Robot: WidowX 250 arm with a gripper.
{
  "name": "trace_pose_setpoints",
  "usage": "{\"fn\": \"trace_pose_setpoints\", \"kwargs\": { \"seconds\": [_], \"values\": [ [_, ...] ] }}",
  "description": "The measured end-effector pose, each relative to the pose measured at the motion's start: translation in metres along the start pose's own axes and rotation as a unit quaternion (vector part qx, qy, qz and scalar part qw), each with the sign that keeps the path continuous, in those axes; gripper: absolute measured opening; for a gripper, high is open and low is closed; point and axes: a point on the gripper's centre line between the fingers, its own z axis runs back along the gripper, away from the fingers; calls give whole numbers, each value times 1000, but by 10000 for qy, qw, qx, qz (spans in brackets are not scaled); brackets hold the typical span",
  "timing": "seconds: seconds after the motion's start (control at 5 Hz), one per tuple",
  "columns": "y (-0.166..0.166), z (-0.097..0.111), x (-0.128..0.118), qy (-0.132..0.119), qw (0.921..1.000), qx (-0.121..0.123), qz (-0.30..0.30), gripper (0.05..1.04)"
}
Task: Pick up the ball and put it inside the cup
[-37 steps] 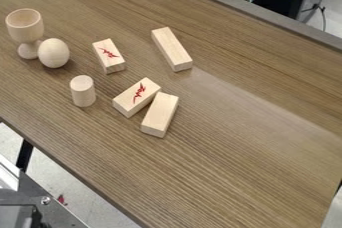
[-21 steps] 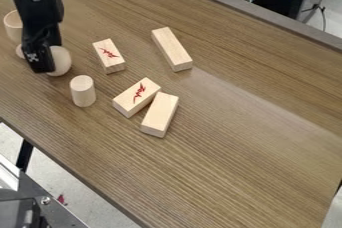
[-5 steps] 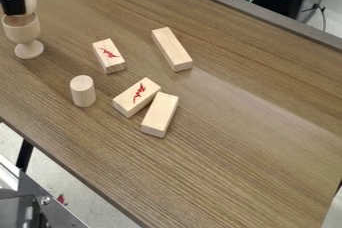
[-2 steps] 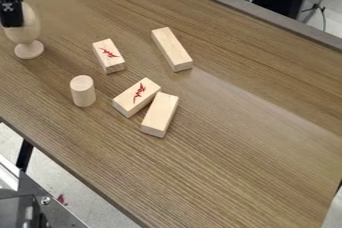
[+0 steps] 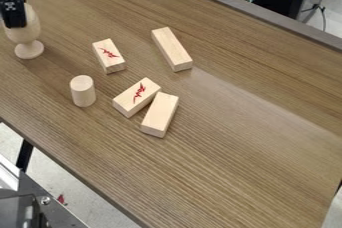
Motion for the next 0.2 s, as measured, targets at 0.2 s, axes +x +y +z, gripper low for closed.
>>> {"fn": "trace_pose_setpoints", "kwargs": {
  "seconds": [0.2],
  "values": [
    [6,41,11,-370,9979,-499,207,1001]
  ]
}}
